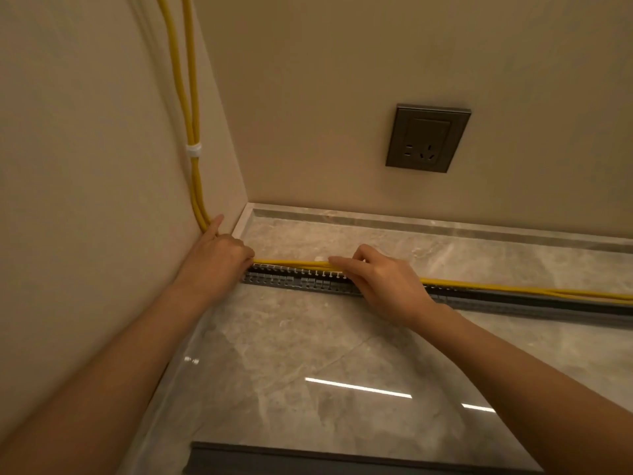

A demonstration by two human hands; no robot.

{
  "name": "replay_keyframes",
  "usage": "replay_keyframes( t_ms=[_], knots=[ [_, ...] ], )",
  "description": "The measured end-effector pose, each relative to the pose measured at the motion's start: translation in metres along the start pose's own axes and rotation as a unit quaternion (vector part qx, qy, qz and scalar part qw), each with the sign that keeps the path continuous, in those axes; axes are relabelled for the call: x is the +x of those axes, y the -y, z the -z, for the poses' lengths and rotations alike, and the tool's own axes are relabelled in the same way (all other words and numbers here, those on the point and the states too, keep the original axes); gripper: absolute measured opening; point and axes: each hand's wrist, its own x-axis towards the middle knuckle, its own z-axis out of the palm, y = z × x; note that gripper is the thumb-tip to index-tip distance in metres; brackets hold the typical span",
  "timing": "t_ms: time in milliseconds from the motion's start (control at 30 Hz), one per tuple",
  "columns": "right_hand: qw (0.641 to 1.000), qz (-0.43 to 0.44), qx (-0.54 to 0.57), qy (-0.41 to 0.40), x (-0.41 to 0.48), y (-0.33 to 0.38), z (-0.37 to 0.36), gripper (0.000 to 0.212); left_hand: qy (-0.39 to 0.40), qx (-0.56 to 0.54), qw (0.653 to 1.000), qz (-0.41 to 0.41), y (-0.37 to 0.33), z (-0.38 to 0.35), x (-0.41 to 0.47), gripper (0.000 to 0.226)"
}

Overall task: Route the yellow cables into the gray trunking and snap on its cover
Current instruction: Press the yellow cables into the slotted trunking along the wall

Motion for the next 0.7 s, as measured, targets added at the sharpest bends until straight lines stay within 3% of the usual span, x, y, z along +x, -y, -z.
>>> replay_keyframes(
  t_ms=[333, 533, 700],
  knots=[
    [0.996, -0.006, 0.076, -0.044, -0.002, -0.004, 0.006, 0.039, -0.043, -0.066, 0.997, -0.009, 0.003, 0.015, -0.005, 0.008],
    [0.997, 0.014, 0.054, -0.045, -0.006, -0.002, 0.001, 0.038, 0.009, -0.010, 1.000, -0.001, 0.000, 0.024, -0.007, 0.020],
    [0.998, 0.002, 0.037, -0.049, -0.006, 0.001, -0.004, 0.032, -0.011, 0.006, 1.000, -0.003, -0.002, 0.017, -0.013, 0.013]
  ],
)
